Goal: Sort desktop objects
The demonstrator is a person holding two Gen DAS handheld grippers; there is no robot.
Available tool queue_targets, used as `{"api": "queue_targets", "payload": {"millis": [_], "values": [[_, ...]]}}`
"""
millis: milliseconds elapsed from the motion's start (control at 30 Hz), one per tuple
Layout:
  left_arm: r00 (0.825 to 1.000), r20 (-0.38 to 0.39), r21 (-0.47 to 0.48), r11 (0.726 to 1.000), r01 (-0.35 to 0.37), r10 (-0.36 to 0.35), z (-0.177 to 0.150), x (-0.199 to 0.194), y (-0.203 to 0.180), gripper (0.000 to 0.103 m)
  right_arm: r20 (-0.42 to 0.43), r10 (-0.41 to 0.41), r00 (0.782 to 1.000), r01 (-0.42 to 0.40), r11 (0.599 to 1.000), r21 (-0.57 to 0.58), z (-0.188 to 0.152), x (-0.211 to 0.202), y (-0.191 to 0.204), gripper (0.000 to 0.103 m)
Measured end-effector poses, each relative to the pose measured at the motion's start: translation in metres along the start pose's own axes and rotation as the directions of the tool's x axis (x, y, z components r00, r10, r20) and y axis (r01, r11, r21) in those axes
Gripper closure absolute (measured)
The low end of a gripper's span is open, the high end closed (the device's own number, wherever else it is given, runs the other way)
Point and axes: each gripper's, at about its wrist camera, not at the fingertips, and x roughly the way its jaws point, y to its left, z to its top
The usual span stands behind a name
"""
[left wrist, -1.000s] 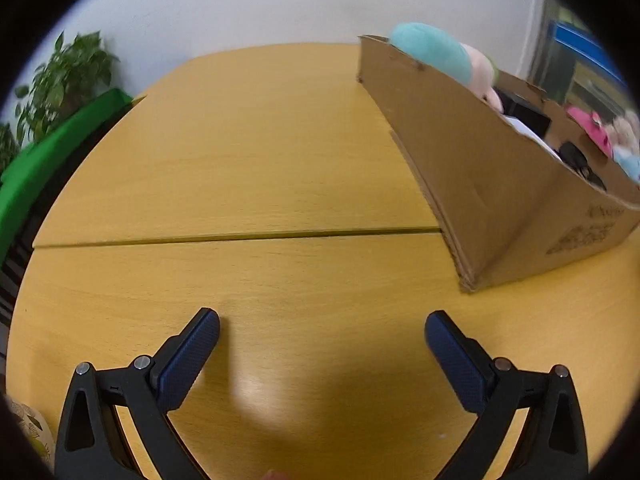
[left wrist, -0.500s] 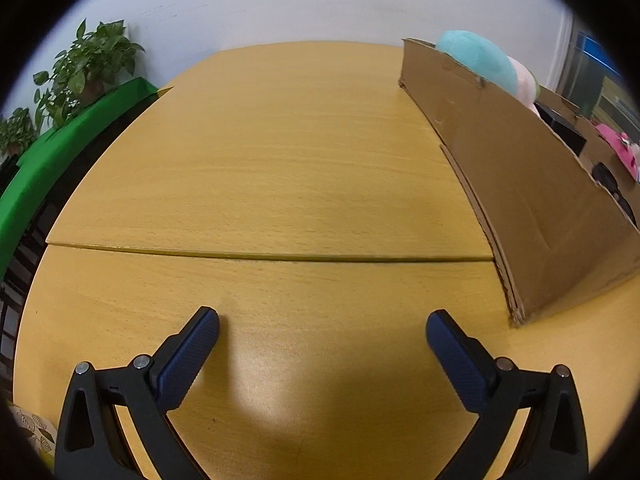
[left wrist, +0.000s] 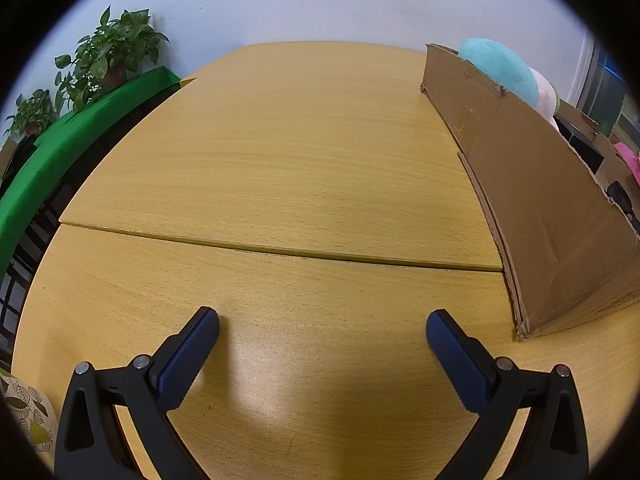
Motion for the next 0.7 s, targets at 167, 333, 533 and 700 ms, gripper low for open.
{"api": "queue_targets", "payload": {"millis": [167, 333, 533, 700], "values": [[1.0, -0.001, 0.0, 1.0, 0.0, 0.0, 0.0002, -0.0006, 0.0002, 0.0, 0.0, 0.0, 1.0, 0.0, 1.0, 0.0, -0.0002, -0.0004, 0.0, 0.0], [1.0, -0.001, 0.0, 1.0, -0.001, 0.001, 0.0004, -0.0002, 0.0002, 0.0, 0.0, 0.0, 1.0, 0.0, 1.0, -0.001, -0.0006, -0.0004, 0.0, 0.0], [1.0, -0.001, -0.001, 1.0, -0.001, 0.001, 0.0011, 0.0001, 0.0008, 0.0, -0.001, 0.0, 1.0, 0.0, 1.0, -0.003, -0.0007, -0.0019, 0.0023, 0.0], [1.0, -0.002, -0.001, 1.0, -0.001, 0.001, 0.0012, 0.0, 0.0002, 0.0, -0.002, 0.0, 1.0, 0.0, 1.0, -0.003, 0.0007, -0.0009, 0.002, 0.0]]}}
